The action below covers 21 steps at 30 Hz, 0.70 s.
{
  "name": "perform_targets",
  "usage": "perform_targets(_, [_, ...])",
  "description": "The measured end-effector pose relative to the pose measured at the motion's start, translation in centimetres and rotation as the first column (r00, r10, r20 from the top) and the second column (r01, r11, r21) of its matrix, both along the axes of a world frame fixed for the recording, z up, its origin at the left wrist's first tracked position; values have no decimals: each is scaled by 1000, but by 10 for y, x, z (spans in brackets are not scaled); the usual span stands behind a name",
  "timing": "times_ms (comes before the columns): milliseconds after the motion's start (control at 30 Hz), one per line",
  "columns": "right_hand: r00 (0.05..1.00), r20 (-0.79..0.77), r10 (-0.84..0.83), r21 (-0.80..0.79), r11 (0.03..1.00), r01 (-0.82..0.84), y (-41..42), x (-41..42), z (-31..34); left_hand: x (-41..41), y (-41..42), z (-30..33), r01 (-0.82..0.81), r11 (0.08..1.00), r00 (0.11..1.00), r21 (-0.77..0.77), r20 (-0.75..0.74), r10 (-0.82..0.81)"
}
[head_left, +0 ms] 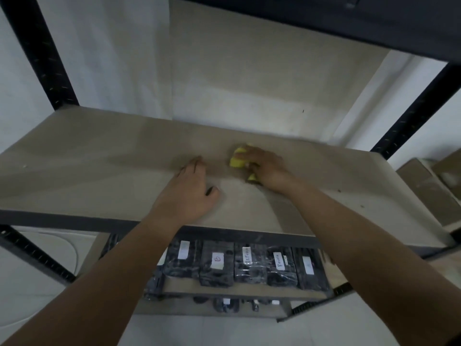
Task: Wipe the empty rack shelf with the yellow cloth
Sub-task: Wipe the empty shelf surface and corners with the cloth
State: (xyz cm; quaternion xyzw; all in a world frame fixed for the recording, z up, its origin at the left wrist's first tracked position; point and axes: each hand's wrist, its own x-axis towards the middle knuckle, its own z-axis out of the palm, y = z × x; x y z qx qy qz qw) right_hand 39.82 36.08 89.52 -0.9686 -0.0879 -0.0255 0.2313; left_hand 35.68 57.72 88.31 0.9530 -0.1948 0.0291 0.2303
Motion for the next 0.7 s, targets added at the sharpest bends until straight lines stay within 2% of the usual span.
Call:
perform_targets(100, [989, -105, 100, 147, 986, -84, 7, -42, 2, -3, 0, 3, -7, 1000, 1000, -9, -27, 6])
perform_targets(167, [959, -237, 158, 320, 944, -77, 2, -65, 17, -3, 0, 4, 4, 1000, 999, 16, -32, -3])
perform_targets(200, [958, -248, 141, 351, 935, -47, -5, -72, 27, -3, 0, 4, 6, 1000, 999, 20, -31, -6])
perform_targets(267, [983, -178, -37, 373, 922, 102, -34, -79, 43, -3, 1, 3, 15, 1000, 999, 21, -32, -14])
perform_targets(300, [969, -156, -190, 383, 893, 237, -52, -82, 48, -3, 1, 3, 19, 1000, 999, 23, -29, -18])
perform_targets(367, [887, -84, -455, 276, 844, 459, -97, -87, 44, -3, 2, 2, 20, 1000, 1000, 21, -12, -20])
perform_targets(400, [842, -70, -535, 125, 833, 539, -118, -90, 37, -4, 2, 2, 22, 1000, 1000, 15, -3, -22])
perform_targets(433, [818, -76, -570, -50, 822, 568, -132, -94, 28, -4, 1, 2, 24, 1000, 1000, 11, -1, -24])
perform_targets(500, [847, -94, -524, -312, 823, 474, -147, -96, 6, -5, 1, 2, 31, 999, 1000, 15, 5, -31])
perform_targets(567, [882, -76, -465, -383, 830, 405, -136, -95, -4, -3, 1, 2, 41, 999, 999, 19, 24, -41])
perform_targets(700, [909, 82, -410, -316, 854, 413, -59, -109, -8, -3, 0, 3, 48, 999, 999, 21, 20, -48])
